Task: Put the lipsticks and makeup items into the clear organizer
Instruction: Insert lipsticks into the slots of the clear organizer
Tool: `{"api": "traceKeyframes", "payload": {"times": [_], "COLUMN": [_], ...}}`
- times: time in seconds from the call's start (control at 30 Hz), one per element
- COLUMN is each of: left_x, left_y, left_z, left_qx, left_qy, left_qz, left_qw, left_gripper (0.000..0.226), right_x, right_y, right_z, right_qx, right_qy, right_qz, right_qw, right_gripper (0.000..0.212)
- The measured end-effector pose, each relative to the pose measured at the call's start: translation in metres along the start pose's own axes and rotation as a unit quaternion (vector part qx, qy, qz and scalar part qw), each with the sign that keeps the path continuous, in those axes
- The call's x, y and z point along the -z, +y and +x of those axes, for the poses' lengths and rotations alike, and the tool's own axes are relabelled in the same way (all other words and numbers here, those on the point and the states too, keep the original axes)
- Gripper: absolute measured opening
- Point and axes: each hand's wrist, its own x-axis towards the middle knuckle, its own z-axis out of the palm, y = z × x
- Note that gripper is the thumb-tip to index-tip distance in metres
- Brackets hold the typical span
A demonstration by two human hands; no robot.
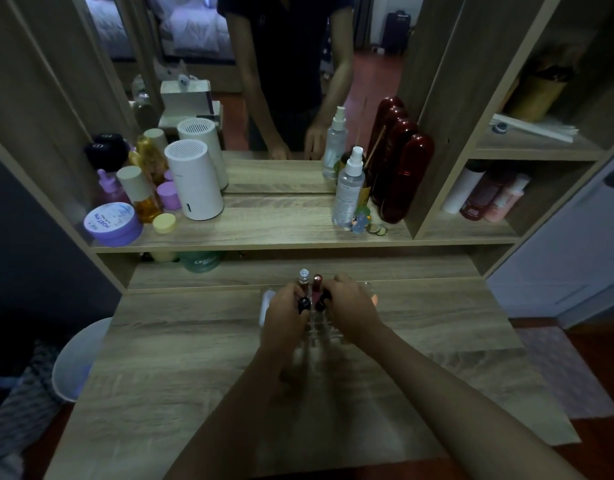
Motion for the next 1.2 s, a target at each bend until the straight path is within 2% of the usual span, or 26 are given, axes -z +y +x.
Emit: {"api": "traceKeyframes", "payload": {"times": [0.13,0.27,0.4,0.5,0.6,0.73,0.87,1.0,1.2], "left_x": [0.002,0.003,0.0,0.001,0.005,0.015,0.024,0.024,0.02], "left_y": [0.001,0.002,-0.002,-0.002,0.0,0.0,-0.003,0.0,0.002], "left_z": [0.0,0.001,0.002,0.002,0.004,0.011,0.022,0.031,0.032], "left_qx": [0.013,-0.006,-0.012,-0.022,-0.04,-0.026,-0.015,-0.02,-0.059], "left_qy": [-0.007,-0.01,-0.021,-0.017,-0.021,-0.014,-0.002,-0.029,-0.031], "left_qz": [-0.006,-0.006,0.004,-0.001,0.016,-0.025,-0.057,-0.067,-0.036], "left_qw": [1.0,1.0,1.0,1.0,0.999,0.999,0.998,0.997,0.997], "left_gripper": [0.02,0.018,0.02,0.016,0.013,0.021,0.027,0.037,0.028], "right_x": [-0.006,-0.01,-0.015,-0.016,-0.014,0.002,0.021,0.02,0.013], "right_y": [-0.002,-0.003,-0.005,-0.007,-0.006,0.004,0.024,0.031,0.021], "right_z": [0.005,0.006,0.01,0.013,0.012,0.005,0.007,0.012,0.022], "right_qx": [-0.021,-0.029,-0.062,-0.054,-0.024,0.017,-0.005,-0.044,-0.05], "right_qy": [-0.06,-0.065,-0.101,-0.119,-0.09,0.017,0.098,0.05,0.029], "right_qz": [-0.048,-0.057,-0.095,-0.108,-0.084,-0.012,0.01,0.021,0.009], "right_qw": [0.997,0.996,0.988,0.986,0.992,1.0,0.995,0.998,0.998], "right_gripper": [0.028,0.028,0.024,0.026,0.026,0.017,0.013,0.021,0.019]}}
